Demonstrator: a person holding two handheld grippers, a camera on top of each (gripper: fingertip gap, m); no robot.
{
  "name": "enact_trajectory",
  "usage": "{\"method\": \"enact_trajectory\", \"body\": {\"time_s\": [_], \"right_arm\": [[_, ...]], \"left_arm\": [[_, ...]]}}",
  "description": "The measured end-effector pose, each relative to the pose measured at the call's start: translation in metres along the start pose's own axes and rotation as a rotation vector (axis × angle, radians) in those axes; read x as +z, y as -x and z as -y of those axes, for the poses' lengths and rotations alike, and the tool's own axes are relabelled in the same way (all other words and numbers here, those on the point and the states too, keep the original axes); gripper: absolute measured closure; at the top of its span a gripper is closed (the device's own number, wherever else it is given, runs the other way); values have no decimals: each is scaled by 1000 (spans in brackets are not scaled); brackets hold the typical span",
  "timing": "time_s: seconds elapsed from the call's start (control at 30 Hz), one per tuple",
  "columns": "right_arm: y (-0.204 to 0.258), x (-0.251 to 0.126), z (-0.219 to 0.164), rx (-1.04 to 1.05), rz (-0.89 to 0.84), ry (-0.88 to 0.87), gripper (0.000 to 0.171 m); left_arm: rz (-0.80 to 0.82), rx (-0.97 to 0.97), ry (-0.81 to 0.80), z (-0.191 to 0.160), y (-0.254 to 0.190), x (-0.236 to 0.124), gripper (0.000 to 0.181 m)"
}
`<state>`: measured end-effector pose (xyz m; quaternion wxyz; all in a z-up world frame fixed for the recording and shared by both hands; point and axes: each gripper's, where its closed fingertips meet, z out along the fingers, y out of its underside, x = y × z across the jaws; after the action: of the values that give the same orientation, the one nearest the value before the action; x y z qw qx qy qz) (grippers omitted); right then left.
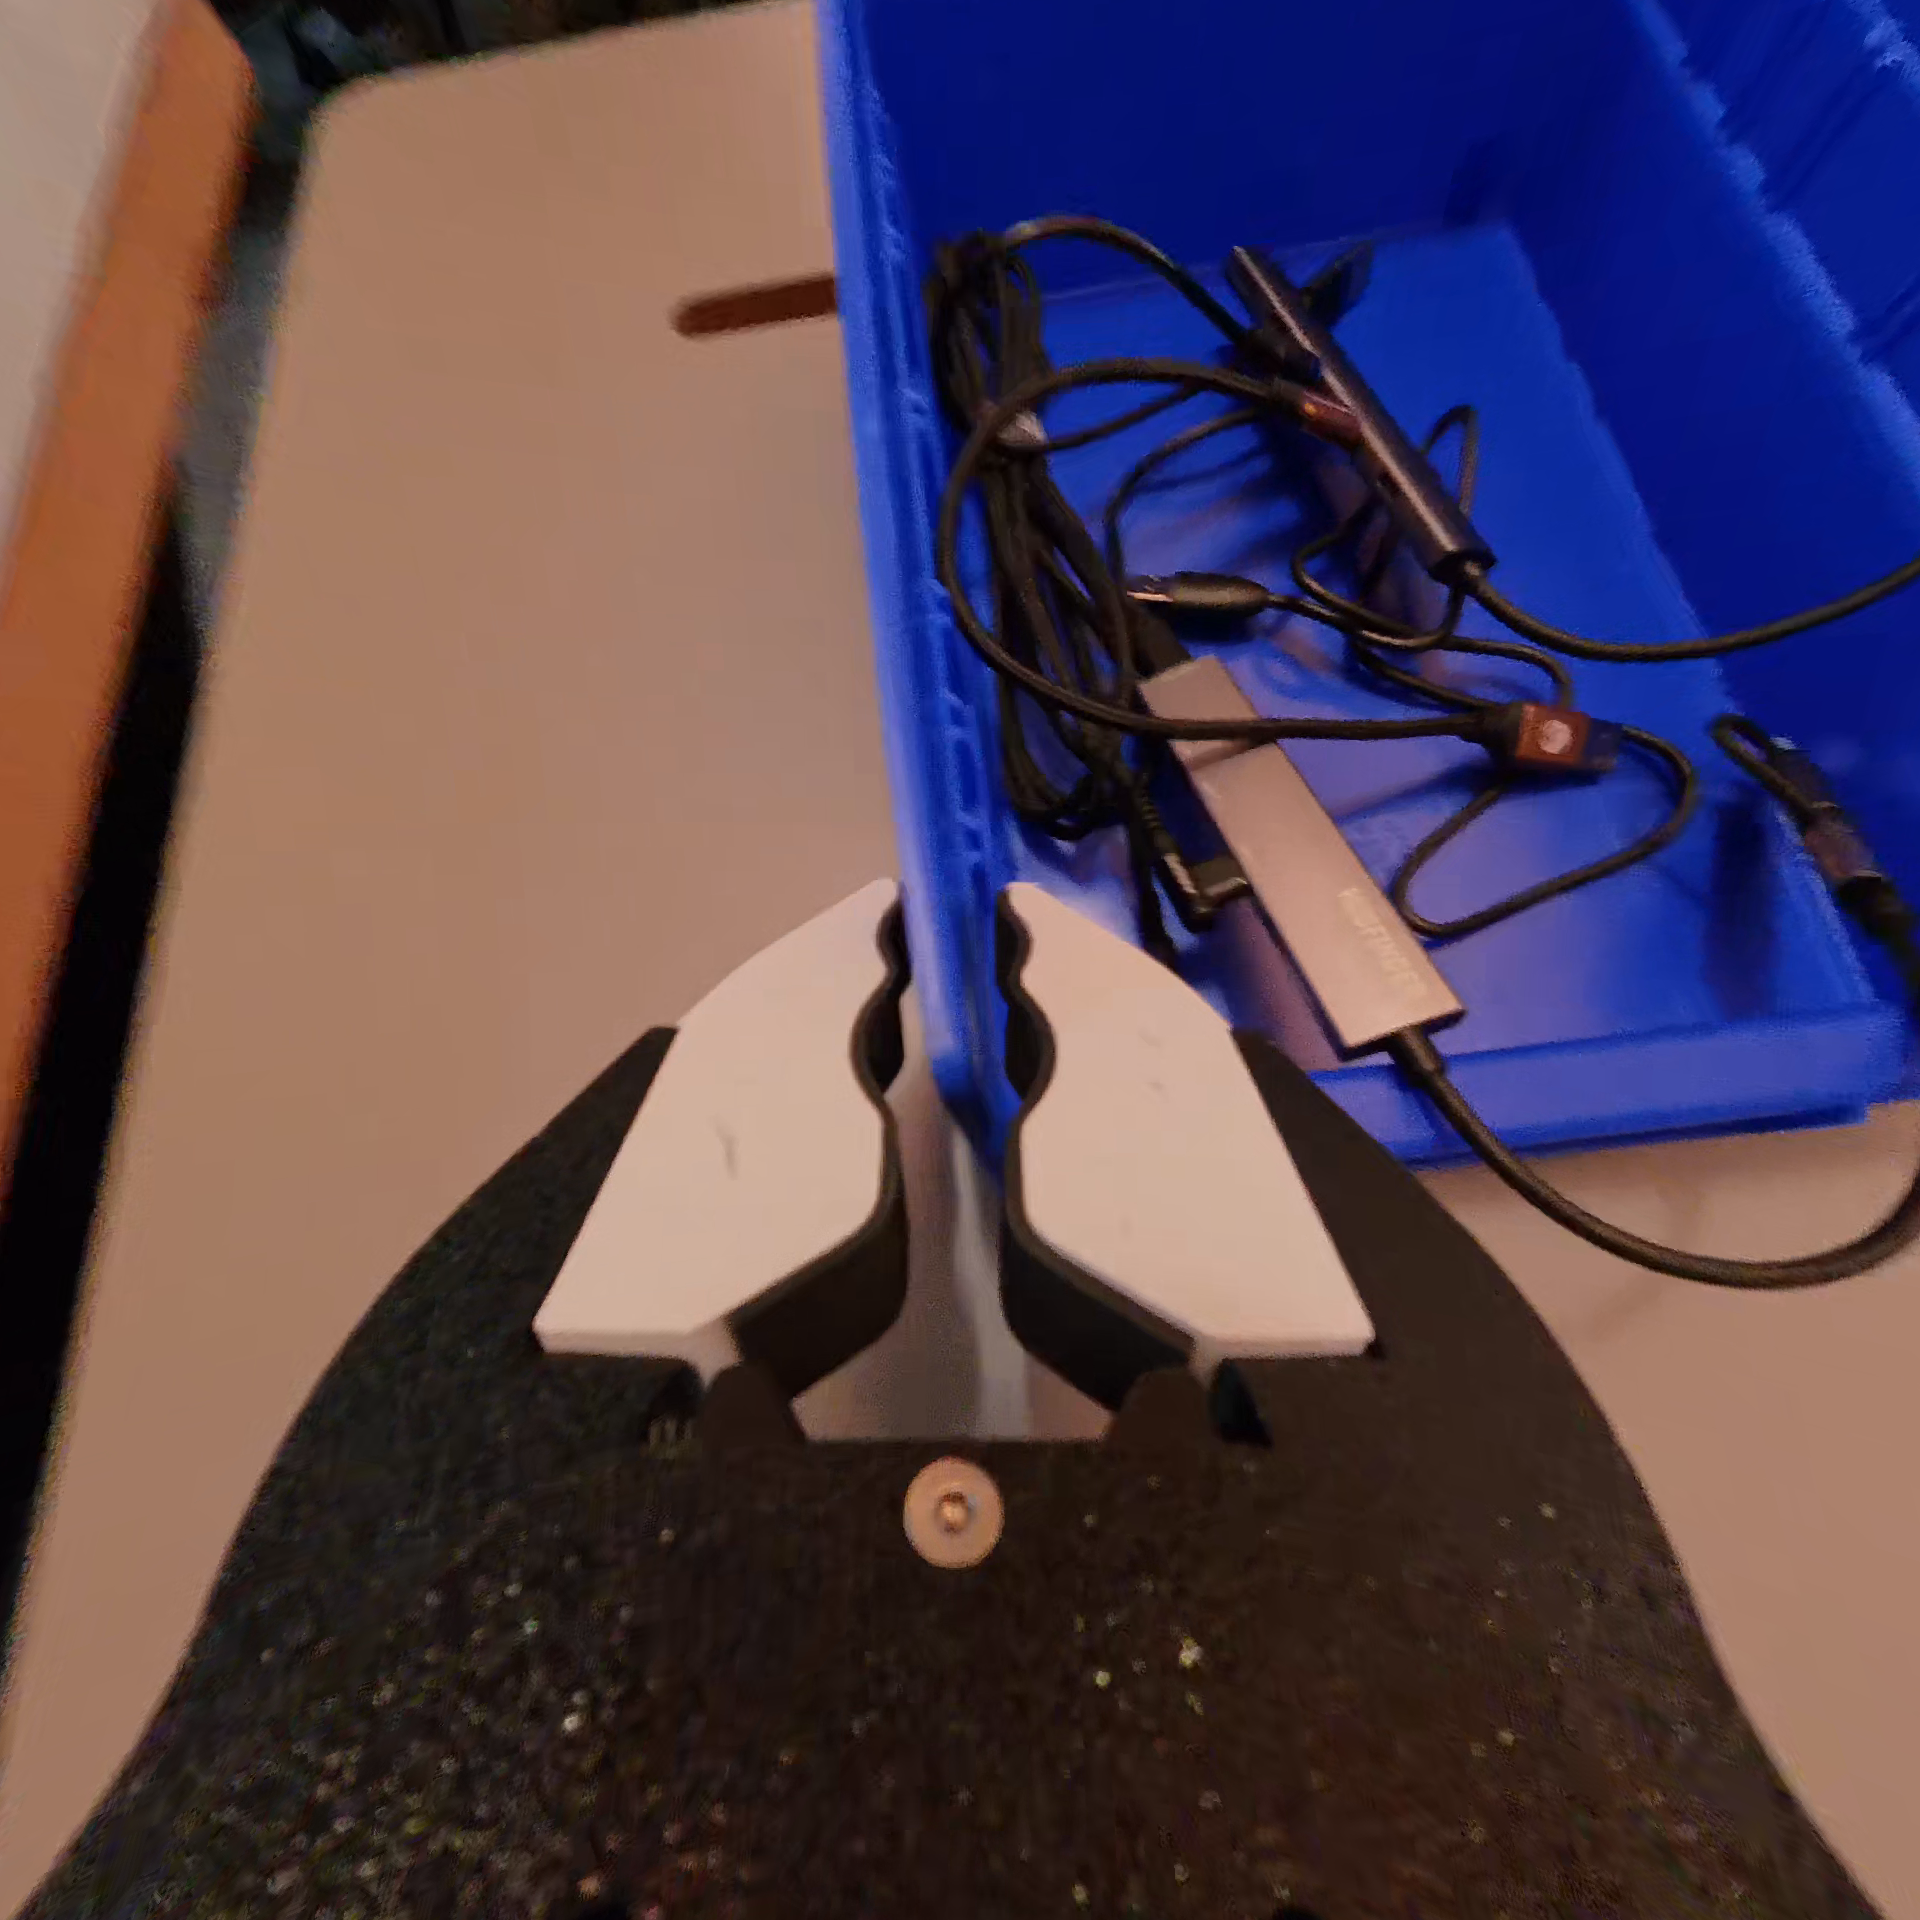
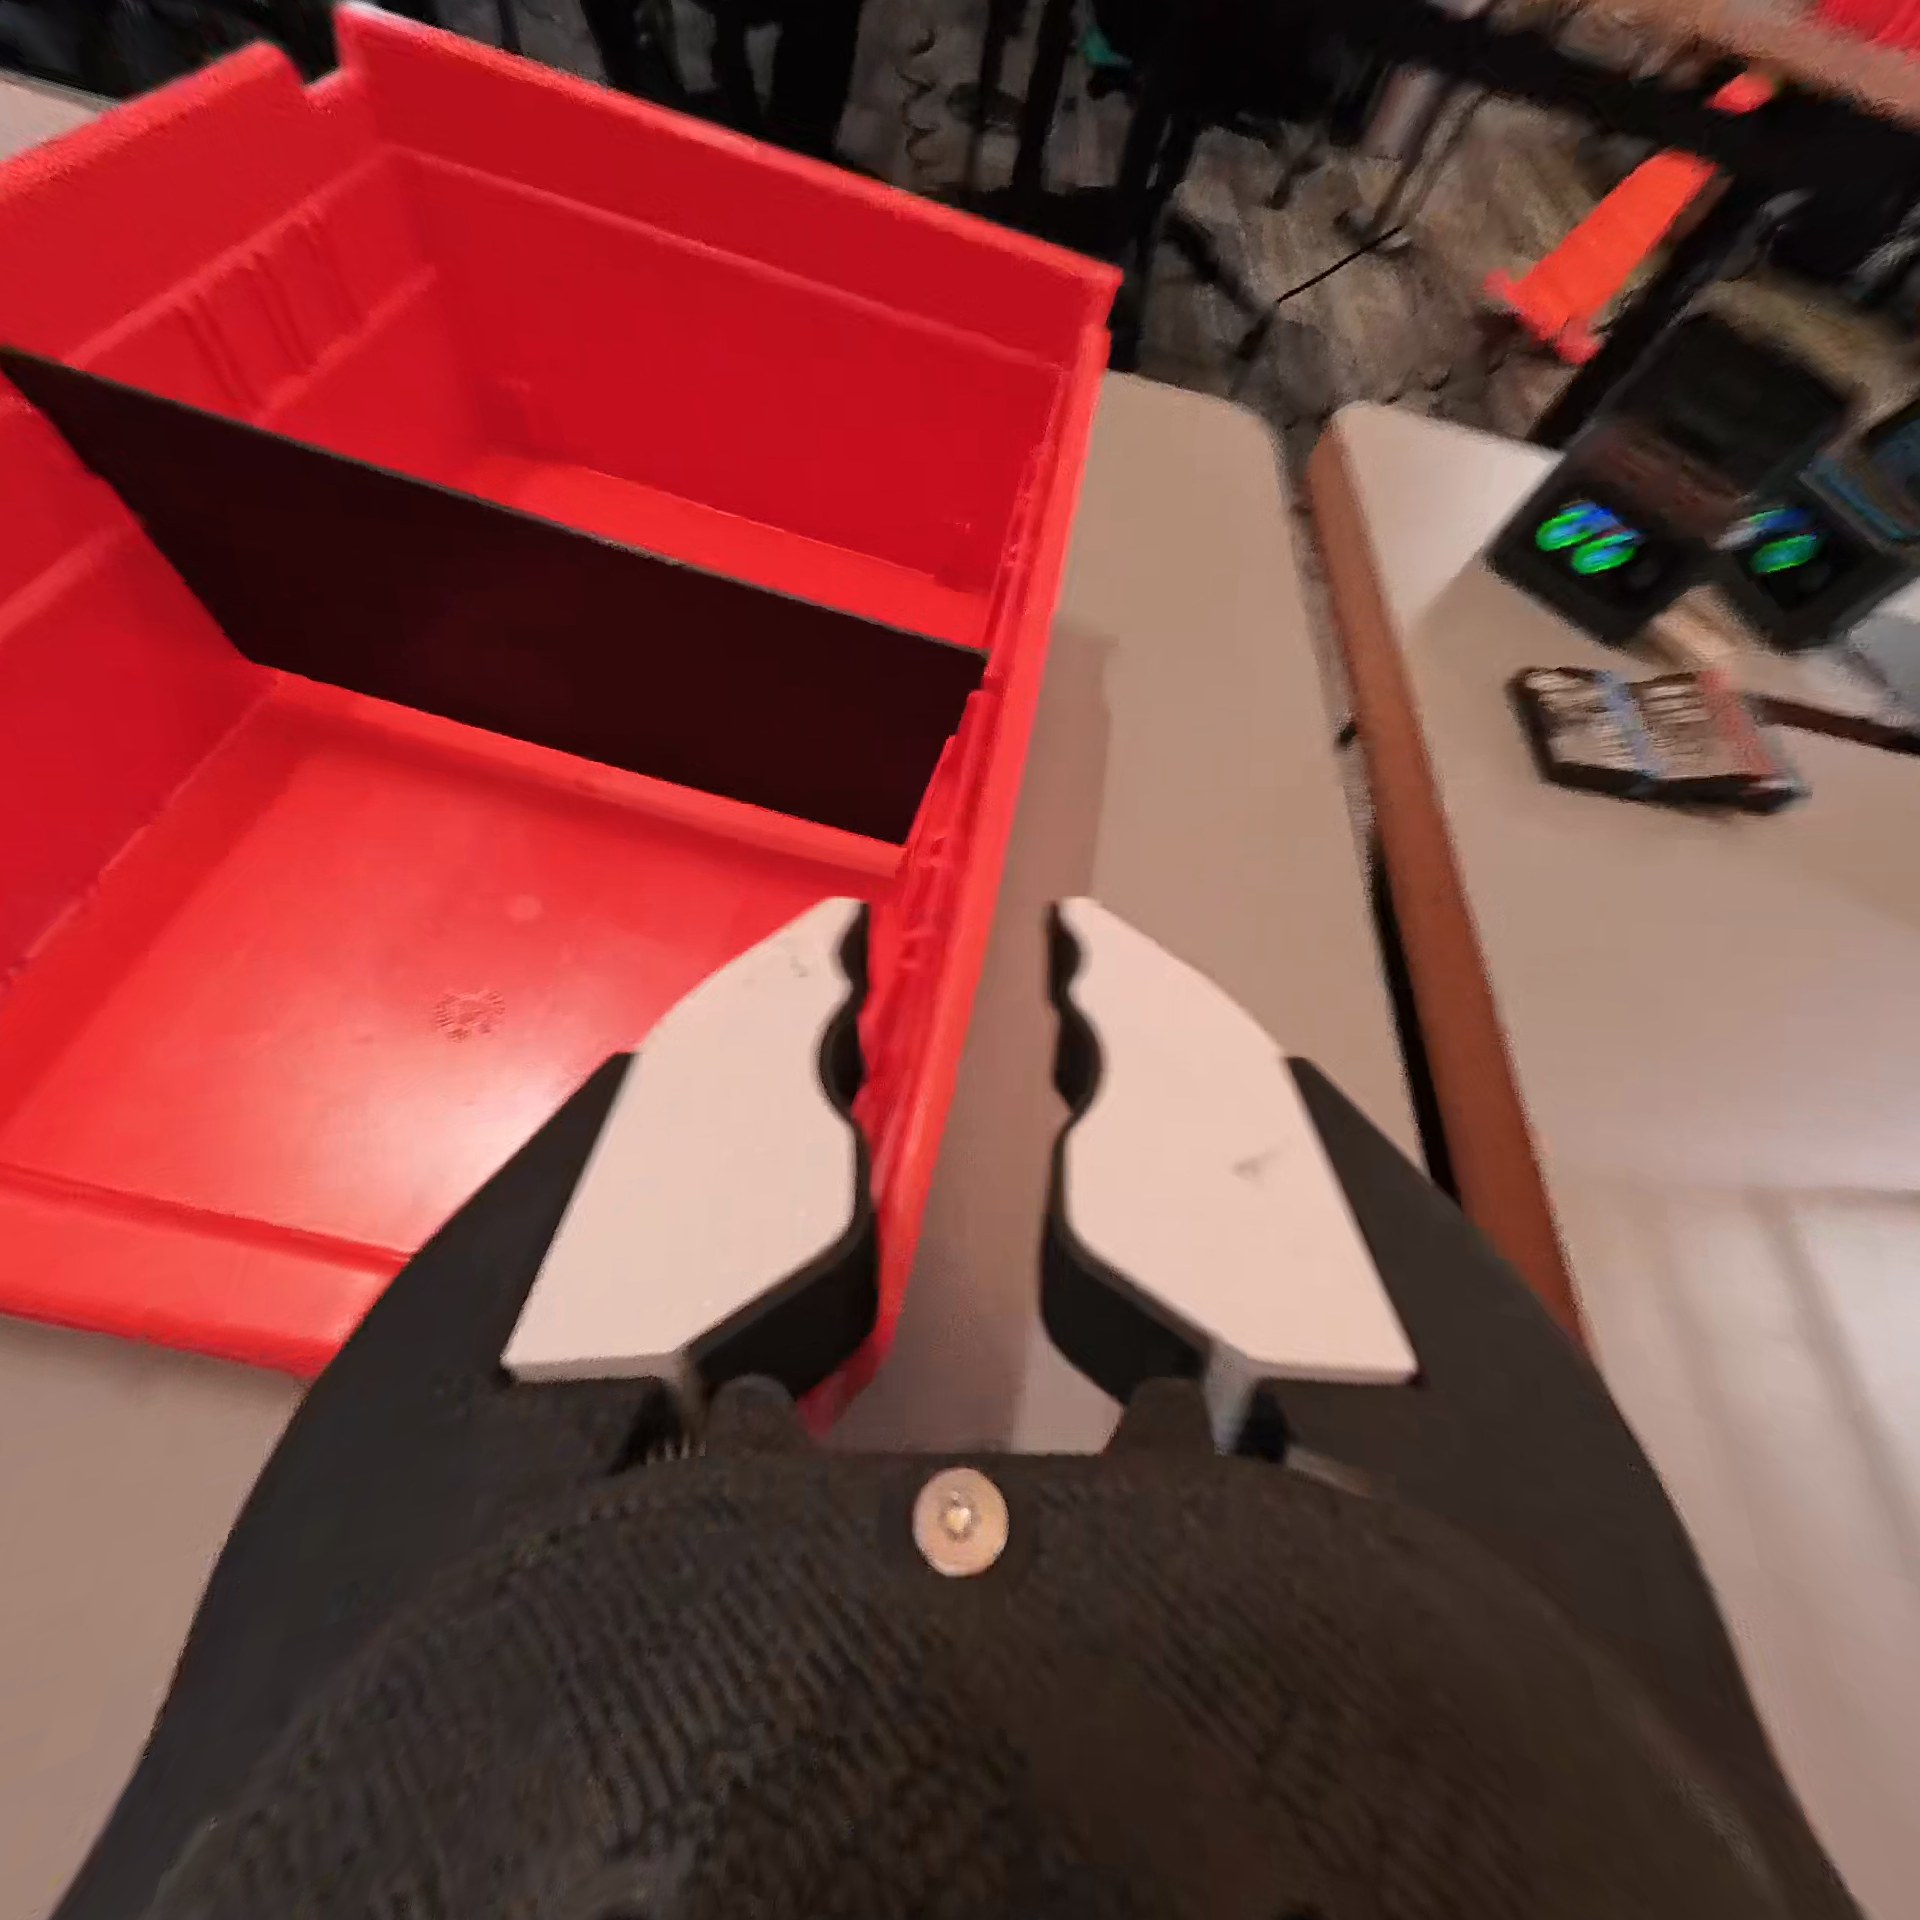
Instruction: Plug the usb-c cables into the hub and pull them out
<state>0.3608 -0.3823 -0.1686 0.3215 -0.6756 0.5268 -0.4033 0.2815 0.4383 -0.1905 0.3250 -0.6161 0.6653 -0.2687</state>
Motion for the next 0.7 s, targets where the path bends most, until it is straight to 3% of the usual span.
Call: {"method": "enact_trajectory", "body": {"time_s": [0.03, 0.1, 0.2, 0.3, 0.4, 0.5, 0.6, 0.7], "right_arm": [[-5, -9, 5, -7, -45, -30, 124], [-9, -38, 27, 24, -75, -168, 116], [1, -84, 53, 122, -37, -365, 111], [34, -111, 53, 126, 38, -387, 101], [74, -138, 46, 110, 126, -446, 106], [97, -167, 39, 147, 200, -490, 111], [109, -184, 20, 115, 242, -444, 111], [112, -194, -6, 65, 231, -374, 112]], "left_arm": [[60, 21, -27, 9, 7, -8, 161], [98, 26, -158, 42, 4, -31, 158], [-42, 21, -260, 84, -36, -50, 155], [-276, -52, -12, 77, -87, -25, 152], [-444, -194, 105, 81, -119, 8, 154], [-449, -258, 307, 69, -126, 46, 154], [-338, -161, 440, 54, -121, 78, 149], [-222, -74, 468, 50, -111, 102, 147]]}}
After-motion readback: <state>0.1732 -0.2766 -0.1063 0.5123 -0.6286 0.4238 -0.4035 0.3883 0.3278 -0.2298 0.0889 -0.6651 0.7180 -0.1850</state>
